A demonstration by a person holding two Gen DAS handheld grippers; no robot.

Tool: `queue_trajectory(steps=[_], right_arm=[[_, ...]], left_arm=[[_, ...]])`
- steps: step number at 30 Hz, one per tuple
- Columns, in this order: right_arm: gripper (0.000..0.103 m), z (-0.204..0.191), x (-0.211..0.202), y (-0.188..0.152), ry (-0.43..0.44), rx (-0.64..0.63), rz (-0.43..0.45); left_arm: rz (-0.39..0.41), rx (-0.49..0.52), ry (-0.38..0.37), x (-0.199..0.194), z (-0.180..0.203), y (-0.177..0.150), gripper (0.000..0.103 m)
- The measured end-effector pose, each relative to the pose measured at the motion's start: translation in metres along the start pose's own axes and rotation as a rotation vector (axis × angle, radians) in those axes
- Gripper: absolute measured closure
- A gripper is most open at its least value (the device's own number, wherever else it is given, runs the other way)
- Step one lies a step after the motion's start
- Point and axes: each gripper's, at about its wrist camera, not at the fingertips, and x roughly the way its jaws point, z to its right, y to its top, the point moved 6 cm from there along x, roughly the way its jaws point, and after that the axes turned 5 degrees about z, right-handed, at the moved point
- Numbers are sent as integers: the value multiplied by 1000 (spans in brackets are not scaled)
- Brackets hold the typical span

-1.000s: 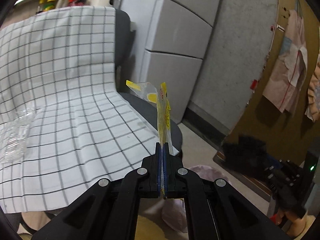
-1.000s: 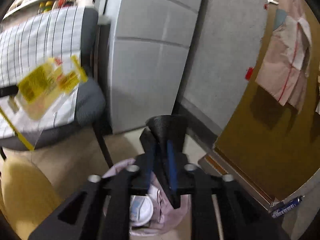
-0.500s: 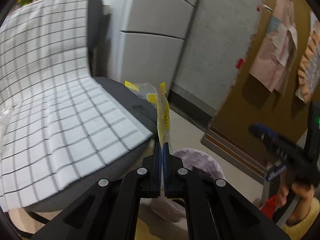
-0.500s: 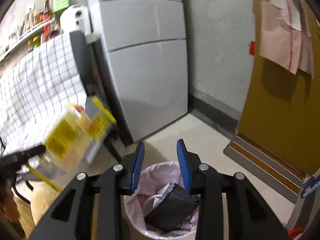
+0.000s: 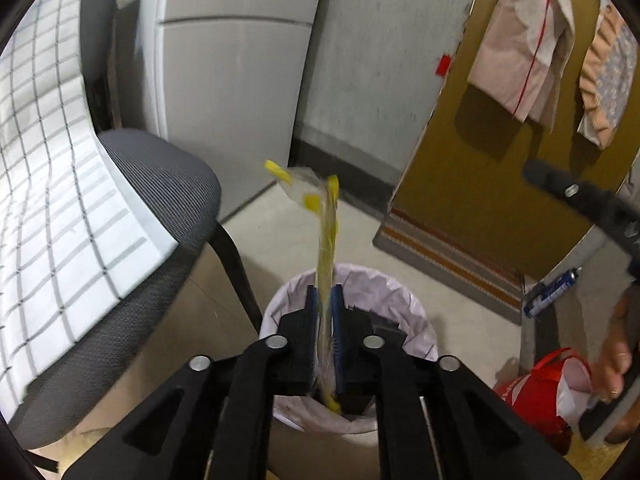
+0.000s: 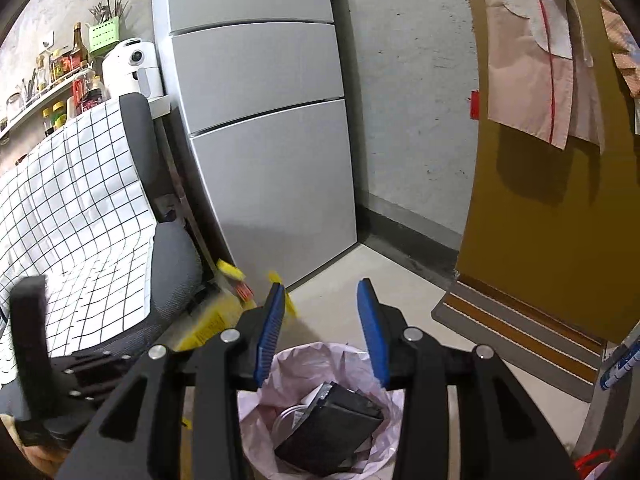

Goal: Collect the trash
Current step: 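Open the left tool over the bin to drop the yellow package, then move both open tools back over the chair seat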

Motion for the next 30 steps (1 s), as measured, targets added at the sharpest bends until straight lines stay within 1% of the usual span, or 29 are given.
queue_trajectory(steps=[1,2,3,4,8,10,14,19,21,22,24,25,30], right_arm=[[65,1,0,0,-1,0,1],[65,2,-1,1,-2,-2,2],[65,2,-2,1,-5,-5,3],[65,2,-2,2,-7,-7,6],[65,-3,-4,5,1,-11,10],[65,-10,-6,7,12,-17,12],[65,-33,-10,14,48,-42,26],[65,-69,-15,21,105,-85,42],[65,-89,-17,21,137,-112,37],[65,-97,-17,21,155,-120,33],[64,-118,-17,17,209,-130,19],[64,-127,-15,15,231,-136,8],[63,-190,-2,-2,372,-183,-77]], left_arm=[[-14,1,-2,5,1,-2,81],[-24,4,-1,9,1,-5,76],[-27,6,4,9,1,-6,69],[-26,10,10,8,0,-7,67],[-1,3,35,-7,-9,-3,67],[25,-8,67,-23,-21,0,67],[67,-52,125,-57,-47,1,67],[108,-119,217,-103,-86,-8,67],[121,-140,256,-120,-100,-13,67],[129,-155,289,-132,-110,-18,67],[138,-181,324,-146,-122,-25,66],[139,-202,348,-155,-131,-32,64],[132,-295,450,-192,-178,-62,63]])
